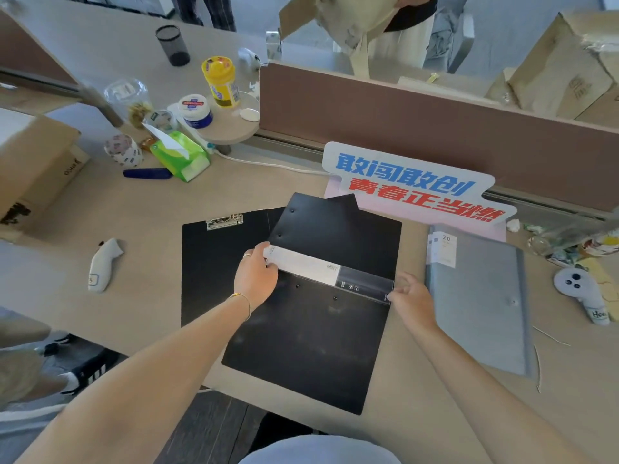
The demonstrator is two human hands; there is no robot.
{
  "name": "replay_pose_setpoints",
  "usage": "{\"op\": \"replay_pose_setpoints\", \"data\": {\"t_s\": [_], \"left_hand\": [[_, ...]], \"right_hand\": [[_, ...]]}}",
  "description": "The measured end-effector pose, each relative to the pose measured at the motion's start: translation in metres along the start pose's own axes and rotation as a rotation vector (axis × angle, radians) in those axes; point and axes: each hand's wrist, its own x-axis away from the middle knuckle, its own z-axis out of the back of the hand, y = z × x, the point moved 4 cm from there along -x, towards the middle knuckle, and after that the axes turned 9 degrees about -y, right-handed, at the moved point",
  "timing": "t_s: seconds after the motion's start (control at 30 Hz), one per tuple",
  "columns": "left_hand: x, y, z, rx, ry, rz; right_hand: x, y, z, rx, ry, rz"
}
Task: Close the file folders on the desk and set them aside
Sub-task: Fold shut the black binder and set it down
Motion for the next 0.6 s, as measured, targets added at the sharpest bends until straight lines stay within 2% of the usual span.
{"op": "replay_pose_setpoints", "data": {"t_s": [0.17, 0.27, 0.33, 0.43, 0.6], "left_hand": [[0.009, 0.021, 0.019, 0.016, 0.076, -0.082], [0.014, 0.035, 0.028, 0.044, 0.13, -0.126], [0.017, 0.045, 0.034, 0.055, 0.165, -0.154], [0.023, 0.06, 0.043, 0.09, 0.211, -0.182], [0.035, 0.089, 0.056, 0.171, 0.252, -0.24]], "right_hand": [[0.014, -0.032, 0.007, 0.052, 0.073, 0.126], [0.018, -0.051, 0.01, 0.213, 0.07, 0.187], [0.023, -0.064, 0.013, 0.415, 0.086, 0.233], [0.029, -0.081, 0.024, 0.726, 0.233, 0.356], [0.035, -0.106, 0.043, 0.885, 0.42, 0.543]]}}
